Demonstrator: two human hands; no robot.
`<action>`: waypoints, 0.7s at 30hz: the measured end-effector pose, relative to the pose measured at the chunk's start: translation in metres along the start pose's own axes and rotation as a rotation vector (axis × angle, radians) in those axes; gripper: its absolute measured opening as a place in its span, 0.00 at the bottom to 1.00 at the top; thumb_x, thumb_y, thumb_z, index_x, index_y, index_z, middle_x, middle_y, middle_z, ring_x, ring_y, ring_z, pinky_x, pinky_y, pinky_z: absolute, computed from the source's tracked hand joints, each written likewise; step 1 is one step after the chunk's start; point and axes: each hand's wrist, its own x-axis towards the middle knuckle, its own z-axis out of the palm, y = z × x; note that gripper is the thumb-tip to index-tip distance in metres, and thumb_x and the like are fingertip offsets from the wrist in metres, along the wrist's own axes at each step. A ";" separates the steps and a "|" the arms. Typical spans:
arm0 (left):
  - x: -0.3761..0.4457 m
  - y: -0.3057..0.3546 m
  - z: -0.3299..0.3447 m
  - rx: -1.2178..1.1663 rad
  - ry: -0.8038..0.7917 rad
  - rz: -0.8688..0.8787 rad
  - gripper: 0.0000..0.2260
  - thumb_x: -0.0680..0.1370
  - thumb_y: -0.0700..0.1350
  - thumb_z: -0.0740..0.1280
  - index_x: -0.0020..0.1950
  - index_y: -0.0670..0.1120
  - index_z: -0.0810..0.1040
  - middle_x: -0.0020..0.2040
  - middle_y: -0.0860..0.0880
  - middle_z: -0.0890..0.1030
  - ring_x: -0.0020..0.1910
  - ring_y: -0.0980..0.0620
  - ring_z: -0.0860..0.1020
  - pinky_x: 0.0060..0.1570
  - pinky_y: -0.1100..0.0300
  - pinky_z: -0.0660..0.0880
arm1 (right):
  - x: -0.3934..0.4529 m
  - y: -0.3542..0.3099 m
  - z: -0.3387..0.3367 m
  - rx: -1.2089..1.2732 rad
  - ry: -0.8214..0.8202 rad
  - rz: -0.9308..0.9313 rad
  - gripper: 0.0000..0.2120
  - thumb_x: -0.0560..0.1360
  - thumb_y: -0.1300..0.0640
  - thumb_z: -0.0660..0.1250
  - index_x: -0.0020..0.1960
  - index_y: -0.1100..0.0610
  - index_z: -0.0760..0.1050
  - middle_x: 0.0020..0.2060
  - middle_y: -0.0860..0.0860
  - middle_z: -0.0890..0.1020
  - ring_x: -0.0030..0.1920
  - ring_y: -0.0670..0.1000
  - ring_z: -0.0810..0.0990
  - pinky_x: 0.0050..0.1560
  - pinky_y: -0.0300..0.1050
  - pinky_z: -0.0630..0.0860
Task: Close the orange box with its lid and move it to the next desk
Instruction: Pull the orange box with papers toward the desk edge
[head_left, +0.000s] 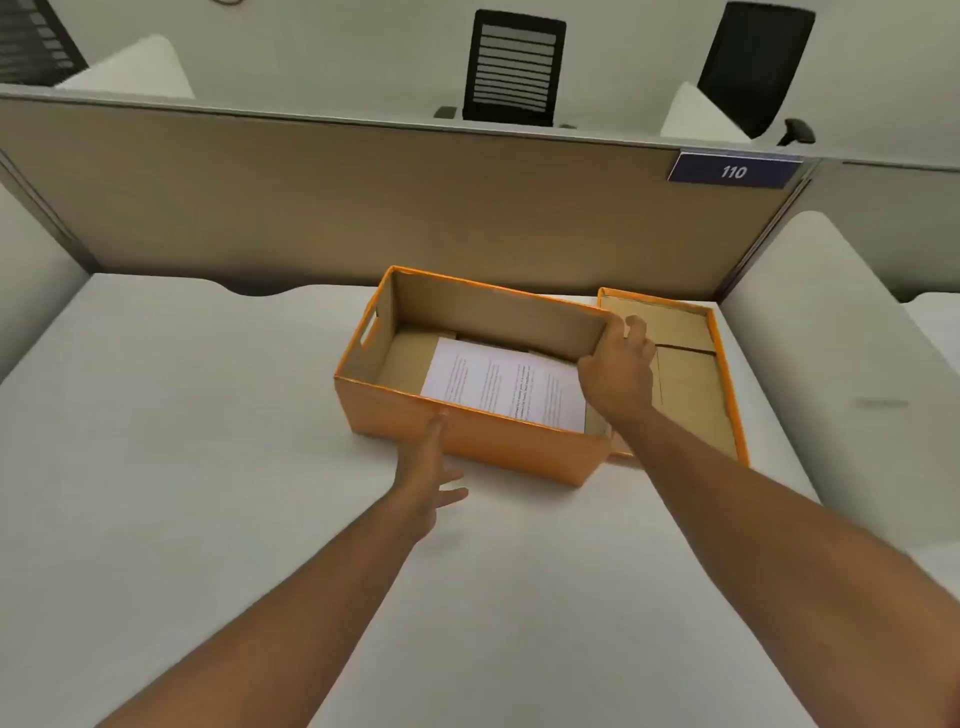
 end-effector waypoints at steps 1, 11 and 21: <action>0.004 0.001 0.007 -0.026 -0.004 -0.005 0.32 0.80 0.64 0.66 0.81 0.56 0.62 0.67 0.53 0.68 0.62 0.37 0.81 0.57 0.38 0.83 | 0.011 0.006 0.001 0.052 -0.053 0.074 0.31 0.79 0.62 0.68 0.80 0.60 0.63 0.80 0.61 0.63 0.74 0.67 0.70 0.63 0.61 0.78; 0.051 0.014 0.024 -0.074 0.214 0.072 0.31 0.74 0.58 0.73 0.75 0.54 0.69 0.66 0.47 0.79 0.59 0.39 0.81 0.35 0.45 0.86 | 0.026 0.032 0.021 0.394 -0.110 0.285 0.14 0.85 0.58 0.64 0.66 0.61 0.81 0.59 0.61 0.86 0.55 0.62 0.84 0.53 0.52 0.79; 0.018 0.067 -0.076 0.236 0.431 0.322 0.15 0.74 0.54 0.64 0.54 0.50 0.84 0.50 0.44 0.86 0.41 0.41 0.87 0.36 0.42 0.86 | -0.147 -0.015 -0.006 0.889 -0.270 0.568 0.39 0.76 0.67 0.73 0.80 0.50 0.59 0.63 0.60 0.77 0.45 0.54 0.83 0.51 0.67 0.86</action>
